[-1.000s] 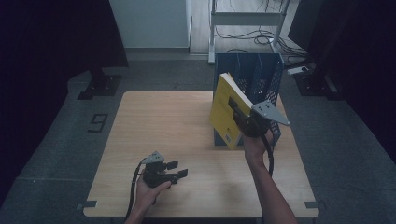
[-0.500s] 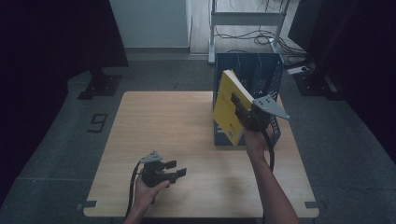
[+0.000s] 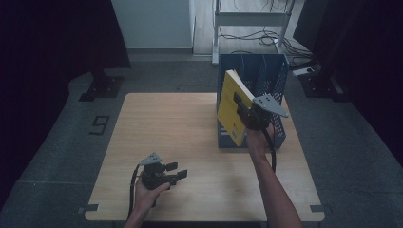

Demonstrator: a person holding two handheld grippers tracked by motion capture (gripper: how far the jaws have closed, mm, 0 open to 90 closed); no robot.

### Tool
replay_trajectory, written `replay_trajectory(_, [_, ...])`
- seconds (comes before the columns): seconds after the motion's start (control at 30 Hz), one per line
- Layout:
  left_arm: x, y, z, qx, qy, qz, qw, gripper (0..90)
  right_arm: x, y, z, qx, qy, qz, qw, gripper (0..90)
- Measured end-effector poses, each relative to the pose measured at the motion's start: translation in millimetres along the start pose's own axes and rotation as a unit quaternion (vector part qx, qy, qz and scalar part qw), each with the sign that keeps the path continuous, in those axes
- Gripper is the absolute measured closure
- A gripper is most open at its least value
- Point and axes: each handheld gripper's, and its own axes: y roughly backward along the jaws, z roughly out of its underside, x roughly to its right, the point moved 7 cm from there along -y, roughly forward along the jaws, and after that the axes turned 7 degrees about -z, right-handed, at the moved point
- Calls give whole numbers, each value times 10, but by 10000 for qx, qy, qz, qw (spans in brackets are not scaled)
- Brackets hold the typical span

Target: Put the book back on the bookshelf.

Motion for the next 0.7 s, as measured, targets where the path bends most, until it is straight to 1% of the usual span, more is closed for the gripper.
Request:
replay_trajectory(0.17, [-8,0,4,-3,23,-4,10000,353,13,-40,6,-15,-1,26,10000,741])
replay_trajectory(0.33, [-44,27,-5,28,72,-10,10000,354,17,-82,9,-25,73,59,10000,741])
replay_trajectory(0.4, [-51,39,-9,34,79,-13,10000,354,32,-103,12,-43,72,84,9999,741])
replay_trajectory(0.53, [-53,29,-2,18,67,-26,10000,354,79,-138,11,-14,-56,136,9999,741])
replay_trajectory(0.6, [-51,24,2,2,61,-22,10000,354,87,-148,14,-15,-71,147,9999,741])
replay_trajectory(0.7, [-52,16,4,-5,57,-17,10000,354,111,-187,31,-76,-14,214,9997,740])
